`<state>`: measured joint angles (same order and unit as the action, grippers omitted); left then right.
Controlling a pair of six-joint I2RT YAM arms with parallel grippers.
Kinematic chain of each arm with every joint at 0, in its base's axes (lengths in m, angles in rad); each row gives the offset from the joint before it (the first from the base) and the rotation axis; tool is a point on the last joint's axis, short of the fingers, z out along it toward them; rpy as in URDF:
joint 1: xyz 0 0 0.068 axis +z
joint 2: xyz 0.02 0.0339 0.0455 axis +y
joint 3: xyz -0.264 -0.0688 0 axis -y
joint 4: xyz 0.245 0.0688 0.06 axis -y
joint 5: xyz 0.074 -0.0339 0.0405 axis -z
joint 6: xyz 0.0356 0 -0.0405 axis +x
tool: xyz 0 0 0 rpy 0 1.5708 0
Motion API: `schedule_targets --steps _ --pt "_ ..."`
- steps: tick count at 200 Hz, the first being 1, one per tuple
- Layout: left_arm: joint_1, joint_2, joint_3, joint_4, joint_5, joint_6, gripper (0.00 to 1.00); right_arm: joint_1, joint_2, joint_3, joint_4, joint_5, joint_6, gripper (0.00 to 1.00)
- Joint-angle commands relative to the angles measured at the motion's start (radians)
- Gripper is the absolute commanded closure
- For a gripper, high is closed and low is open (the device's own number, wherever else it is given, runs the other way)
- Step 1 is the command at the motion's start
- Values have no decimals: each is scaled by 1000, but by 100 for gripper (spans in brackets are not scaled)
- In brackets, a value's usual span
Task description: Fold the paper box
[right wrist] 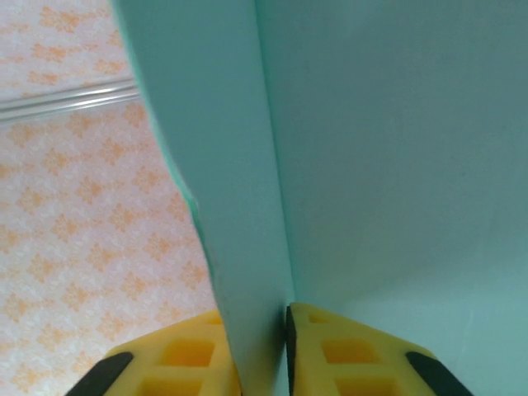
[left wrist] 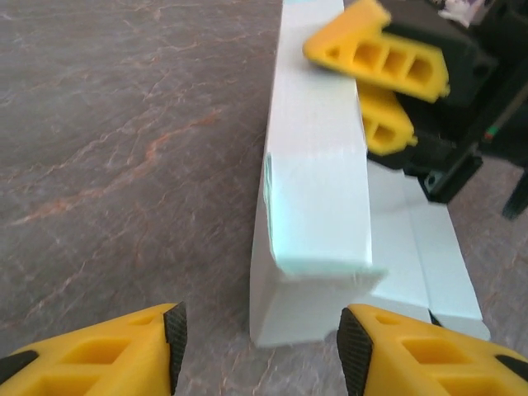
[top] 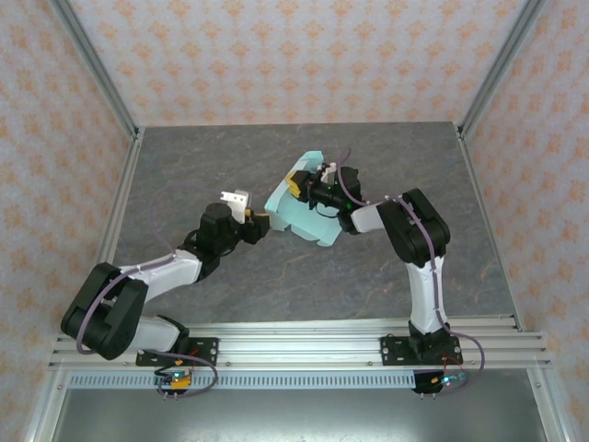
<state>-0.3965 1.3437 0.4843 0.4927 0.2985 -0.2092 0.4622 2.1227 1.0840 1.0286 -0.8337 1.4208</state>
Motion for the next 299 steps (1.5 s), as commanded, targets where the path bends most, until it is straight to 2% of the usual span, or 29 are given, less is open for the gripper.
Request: schedule_targets --steps 1,37,66,83,94,105,119,143,171,180,213,245,265,299 --pt "3 -24 -42 93 -20 23 44 10 30 34 46 8 41 75" --pt "2 48 -42 113 -94 21 43 33 46 44 59 17 63 74" --pt "5 72 -23 113 -138 2 43 52 40 36 48 18 60 67" --pt "39 54 -13 66 -209 -110 39 49 13 12 -4 25 35 62" --pt "86 43 30 -55 -234 -231 30 47 -17 4 -85 28 -21 60" --pt "122 53 73 -126 -185 -318 28 47 -52 9 -205 26 -108 59" --pt "127 85 95 -83 -67 -413 27 47 -98 24 -367 29 -238 58" --pt "127 175 160 -62 46 -592 23 47 -159 42 -544 61 -381 58" --pt "106 272 222 -26 82 -784 21 43 -203 63 -649 92 -460 58" --pt "96 292 257 -80 70 -824 21 38 -214 62 -657 99 -467 58" --pt "56 318 390 -354 19 -849 34 25 -232 63 -666 86 -469 58" --pt "26 285 424 -548 -100 -863 35 9 -243 57 -682 75 -472 58" --pt "16 252 417 -619 -121 -904 33 -6 -247 66 -705 58 -475 58" --pt "-20 253 441 -660 -91 -974 26 -27 -249 115 -864 67 -574 58"
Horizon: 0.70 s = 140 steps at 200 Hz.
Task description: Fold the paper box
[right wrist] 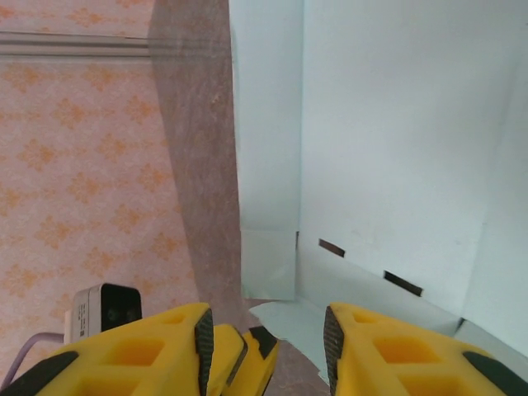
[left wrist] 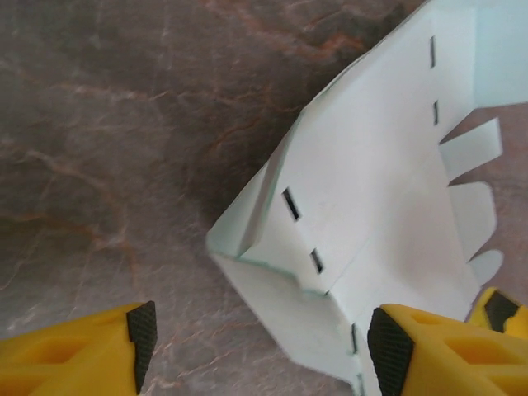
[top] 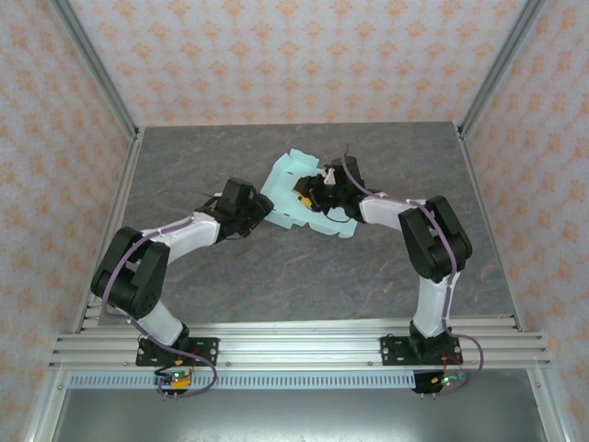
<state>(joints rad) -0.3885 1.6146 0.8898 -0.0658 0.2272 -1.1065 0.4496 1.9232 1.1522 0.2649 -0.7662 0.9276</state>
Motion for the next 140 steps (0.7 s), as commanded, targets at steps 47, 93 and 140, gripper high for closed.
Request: schedule_targets --steps 47,93,140 --pt "-72 34 161 -235 -41 -220 0 -41 -64 31 -98 15 -100 58" --pt "-83 133 316 -410 -88 -251 8 -42 -72 27 -119 37 -128 58" --pt "-84 285 417 -483 -76 -256 30 -47 -96 46 -163 53 -162 58"
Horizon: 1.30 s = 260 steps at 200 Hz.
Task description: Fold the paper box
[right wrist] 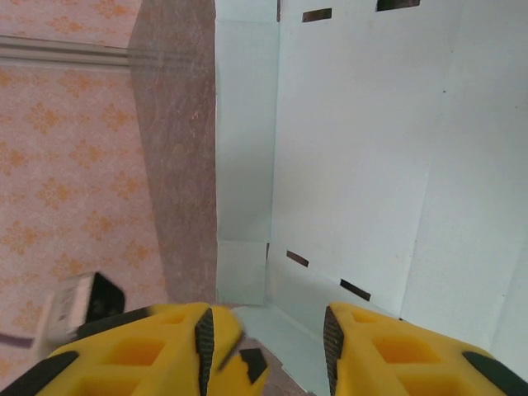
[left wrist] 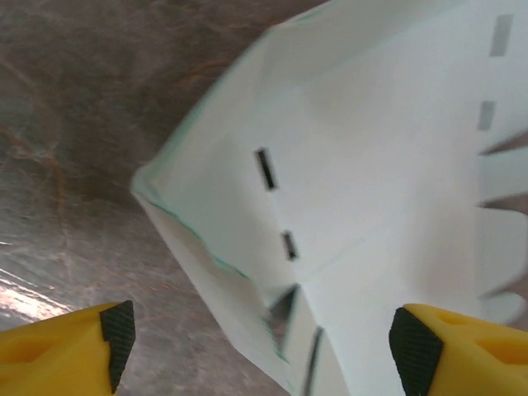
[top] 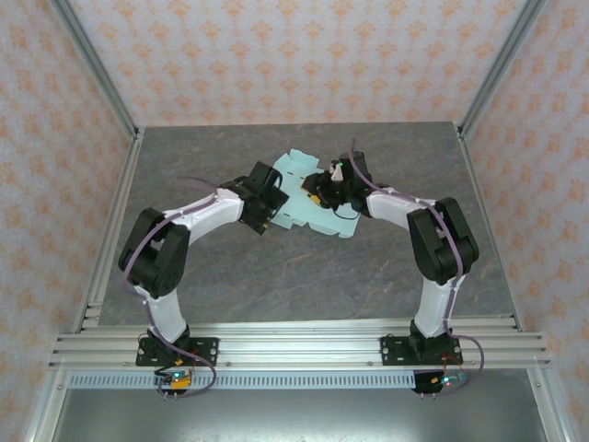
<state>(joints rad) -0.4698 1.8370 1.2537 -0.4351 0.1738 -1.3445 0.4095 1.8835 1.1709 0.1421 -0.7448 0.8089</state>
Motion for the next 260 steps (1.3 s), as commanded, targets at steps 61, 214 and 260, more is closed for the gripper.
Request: schedule_targets --steps 61,214,260 --pt "-5 64 49 -108 -176 189 100 -35 -82 10 -5 7 237 59" --pt "-9 -193 -490 1030 -51 1233 100 35 -80 110 -102 243 834 27" --pt "-9 -172 -498 1079 -34 1282 100 36 -70 90 -108 241 847 80"
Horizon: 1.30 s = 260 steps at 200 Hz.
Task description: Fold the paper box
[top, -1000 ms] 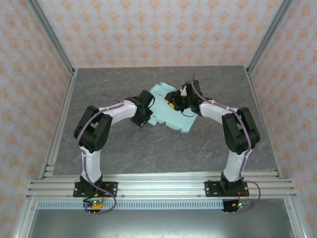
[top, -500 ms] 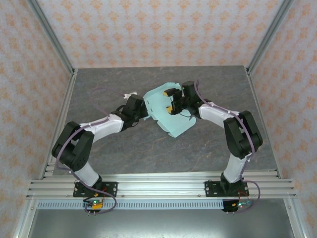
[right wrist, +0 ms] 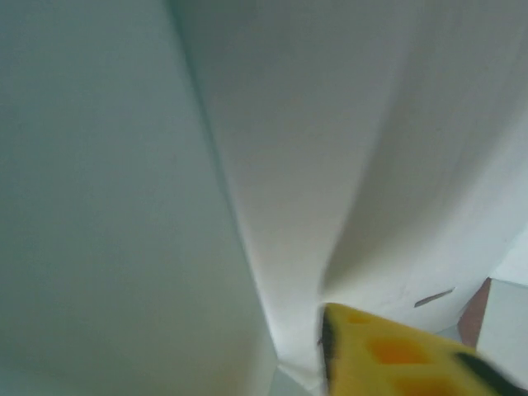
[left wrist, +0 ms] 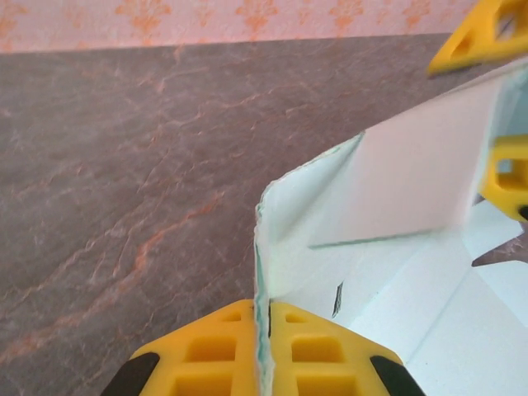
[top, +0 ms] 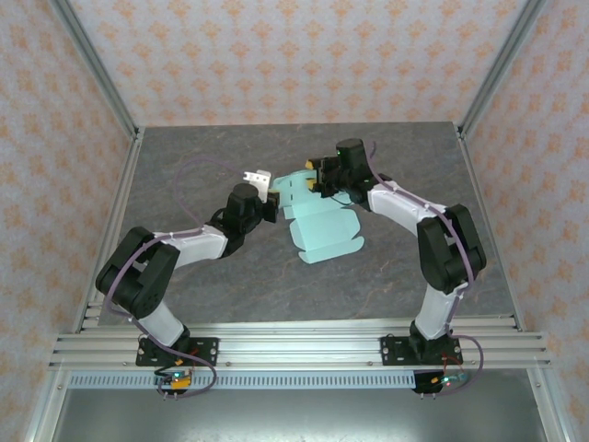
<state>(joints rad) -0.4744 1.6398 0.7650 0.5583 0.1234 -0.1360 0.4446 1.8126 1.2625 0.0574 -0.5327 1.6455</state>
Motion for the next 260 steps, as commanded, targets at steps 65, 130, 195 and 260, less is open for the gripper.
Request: schedule_targets --steps 65,130,195,260 --pt "68 35 -15 86 75 -5 73 -12 -4 -123 306 4 -96 94" --pt "95 45 -31 158 147 -116 49 -15 25 -193 431 16 -132 93" --pt "94 113 15 199 217 -180 44 -10 58 -193 433 27 -136 90" --pt "130 66 -7 120 159 -143 42 -11 84 -187 391 73 -215 83"
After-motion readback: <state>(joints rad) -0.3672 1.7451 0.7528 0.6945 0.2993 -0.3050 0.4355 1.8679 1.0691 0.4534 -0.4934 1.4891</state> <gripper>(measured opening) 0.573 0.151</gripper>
